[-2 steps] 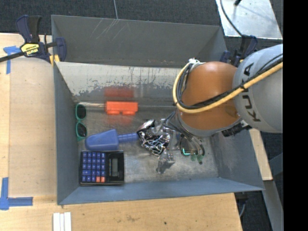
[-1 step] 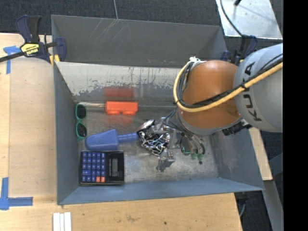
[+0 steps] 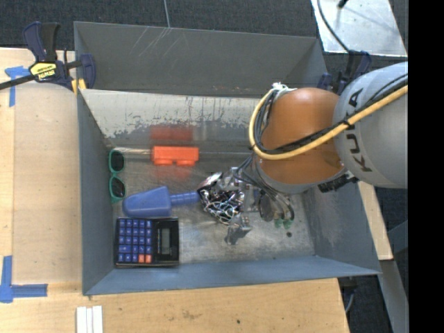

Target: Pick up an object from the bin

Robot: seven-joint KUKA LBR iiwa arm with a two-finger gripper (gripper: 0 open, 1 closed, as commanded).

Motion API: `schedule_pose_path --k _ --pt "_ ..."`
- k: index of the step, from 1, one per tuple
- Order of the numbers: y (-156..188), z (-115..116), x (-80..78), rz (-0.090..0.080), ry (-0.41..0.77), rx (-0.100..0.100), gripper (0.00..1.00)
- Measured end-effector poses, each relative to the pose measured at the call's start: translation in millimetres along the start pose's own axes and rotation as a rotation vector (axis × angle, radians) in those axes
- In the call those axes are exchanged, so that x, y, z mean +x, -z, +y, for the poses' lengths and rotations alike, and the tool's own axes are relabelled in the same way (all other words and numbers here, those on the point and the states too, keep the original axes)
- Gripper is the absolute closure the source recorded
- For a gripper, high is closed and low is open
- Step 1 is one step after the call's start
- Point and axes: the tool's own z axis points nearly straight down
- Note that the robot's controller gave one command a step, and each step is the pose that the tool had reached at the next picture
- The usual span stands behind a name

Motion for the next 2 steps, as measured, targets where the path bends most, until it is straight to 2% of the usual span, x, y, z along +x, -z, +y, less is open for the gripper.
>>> schedule_pose_path --k 1,2 --pt "-89.6 -8.4 -16.5 -0.046 -0.090 -0.002 1.00" --pt "-89.6 -8.4 -16.5 -0.046 -0.091 -0.002 1.00"
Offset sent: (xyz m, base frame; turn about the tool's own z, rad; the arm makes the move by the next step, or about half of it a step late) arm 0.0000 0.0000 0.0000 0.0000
